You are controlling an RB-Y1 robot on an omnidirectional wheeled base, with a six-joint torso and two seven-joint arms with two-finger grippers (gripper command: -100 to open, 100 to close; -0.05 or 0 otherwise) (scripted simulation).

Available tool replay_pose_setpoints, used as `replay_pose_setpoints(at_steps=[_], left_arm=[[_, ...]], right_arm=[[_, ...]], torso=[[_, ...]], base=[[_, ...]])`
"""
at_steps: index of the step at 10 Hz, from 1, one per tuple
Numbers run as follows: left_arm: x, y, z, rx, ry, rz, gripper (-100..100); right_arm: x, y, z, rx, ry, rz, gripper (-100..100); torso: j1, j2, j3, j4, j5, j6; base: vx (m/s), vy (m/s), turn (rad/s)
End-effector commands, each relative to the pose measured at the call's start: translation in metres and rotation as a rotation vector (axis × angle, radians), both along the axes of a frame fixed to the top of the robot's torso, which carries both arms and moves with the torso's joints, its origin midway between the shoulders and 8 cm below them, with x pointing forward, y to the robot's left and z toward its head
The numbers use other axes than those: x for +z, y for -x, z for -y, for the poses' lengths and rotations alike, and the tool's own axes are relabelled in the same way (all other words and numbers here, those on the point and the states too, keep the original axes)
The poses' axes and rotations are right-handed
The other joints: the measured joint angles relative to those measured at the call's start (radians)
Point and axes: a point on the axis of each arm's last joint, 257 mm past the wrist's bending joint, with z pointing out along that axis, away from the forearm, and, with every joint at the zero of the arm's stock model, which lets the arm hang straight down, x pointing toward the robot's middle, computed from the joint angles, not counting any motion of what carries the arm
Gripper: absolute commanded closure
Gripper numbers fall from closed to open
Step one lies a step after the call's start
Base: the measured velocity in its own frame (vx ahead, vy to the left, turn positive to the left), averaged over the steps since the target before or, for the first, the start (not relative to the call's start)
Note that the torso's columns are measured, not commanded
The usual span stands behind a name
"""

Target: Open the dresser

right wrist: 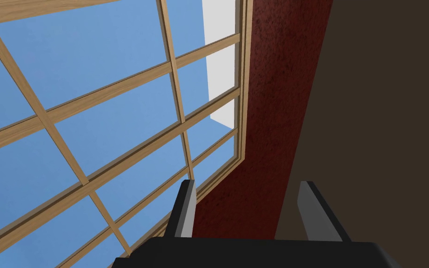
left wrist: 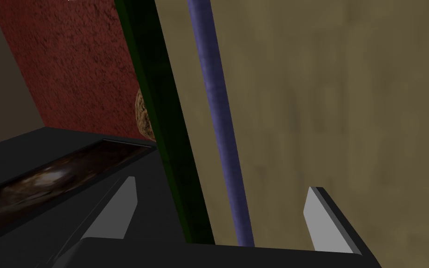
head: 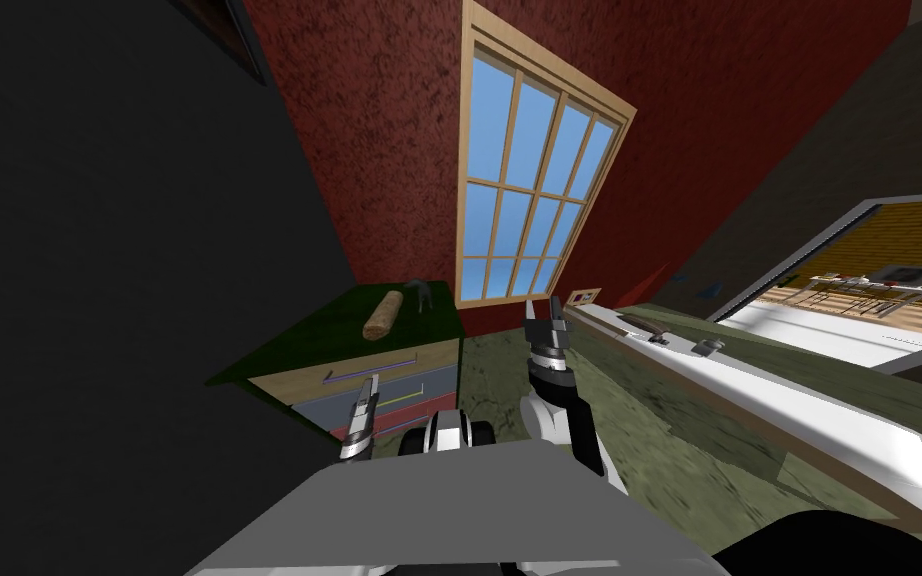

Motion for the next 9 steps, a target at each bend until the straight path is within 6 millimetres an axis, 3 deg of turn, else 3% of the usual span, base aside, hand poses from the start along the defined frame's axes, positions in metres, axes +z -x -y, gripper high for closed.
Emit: replay_pose_setpoints(at_steps=[1, 2, 9], left_arm=[[-0.001, -0.003, 0.015, 0.013, 0.053, 0.005, -100], [-0.002, -0.004, 0.012, 0.01, 0.042, 0.005, -100], [0.021, -0.056, 0.01, -0.008, 0.043, 0.004, -100]], right_arm=[[0.0, 0.0, 0.0, 0.0, 0.0, 0.0, 0], [0.0, 0.0, 0.0, 0.0, 0.0, 0.0, 0], [0.0, 0.0, 0.0, 0.0, 0.0, 0.0, 0]], torso=[[0.0, -0.001, -0.001, 0.0, 0.0, 0.0], [-0.001, -0.001, -0.001, 0.0, 0.0, 0.0], [-0.003, 0.0, 0.0, 0.0, -0.001, 0.0]], base=[[0.0, 0.0, 0.0], [0.0, 0.0, 0.0], [-0.029, -0.008, 0.024]])
